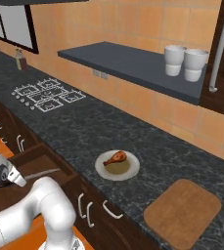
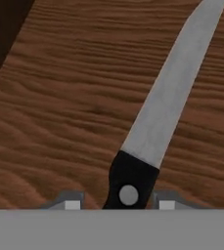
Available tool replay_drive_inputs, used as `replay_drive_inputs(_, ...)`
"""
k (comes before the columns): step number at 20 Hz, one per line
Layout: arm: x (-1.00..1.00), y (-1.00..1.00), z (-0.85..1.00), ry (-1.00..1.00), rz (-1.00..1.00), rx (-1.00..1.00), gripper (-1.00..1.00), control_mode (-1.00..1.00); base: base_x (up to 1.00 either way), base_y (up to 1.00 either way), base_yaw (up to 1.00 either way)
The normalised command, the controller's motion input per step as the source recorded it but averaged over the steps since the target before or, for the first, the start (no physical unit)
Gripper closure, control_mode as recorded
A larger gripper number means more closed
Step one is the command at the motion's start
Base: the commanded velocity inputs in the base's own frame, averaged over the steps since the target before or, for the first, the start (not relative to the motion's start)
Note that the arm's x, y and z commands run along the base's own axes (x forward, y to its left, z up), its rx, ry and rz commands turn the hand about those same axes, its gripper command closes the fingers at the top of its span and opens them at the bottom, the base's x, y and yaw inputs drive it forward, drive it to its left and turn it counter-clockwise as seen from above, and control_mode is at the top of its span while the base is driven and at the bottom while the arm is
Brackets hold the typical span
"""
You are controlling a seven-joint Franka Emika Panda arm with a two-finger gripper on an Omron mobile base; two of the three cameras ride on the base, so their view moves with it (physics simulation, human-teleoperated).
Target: Pick up the knife from the drawer and place it on the cutting board. Then place the meat from the plate to the cutting board.
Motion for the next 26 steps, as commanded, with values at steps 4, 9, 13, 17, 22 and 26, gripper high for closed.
replay_drive_inputs(4, -0.48, 0.0, 0.84, 0.07, 0.0, 0.11, 1.0, -1.0, 0.0, 0.0, 0.0)
replay_drive_inputs(9, -0.72, -0.07, 1.0, 0.05, -0.01, 0.01, 1.0, -1.0, 0.0, 0.0, 0.0)
replay_drive_inputs(13, -0.61, -0.6, 1.0, -0.11, -0.06, 0.05, 1.0, -1.0, 0.0, 0.0, 0.0)
replay_drive_inputs(17, -0.02, -0.87, 1.0, -0.18, -0.02, 0.08, 1.0, -1.0, 0.0, 0.0, 0.0)
replay_drive_inputs(22, -0.08, -0.98, 1.0, -0.01, 0.0, 0.16, 1.0, -1.0, 0.0, 0.0, 0.0)
replay_drive_inputs(26, -0.18, -1.0, 1.0, 0.01, 0.0, 0.21, 1.0, -1.0, 0.0, 0.0, 0.0)
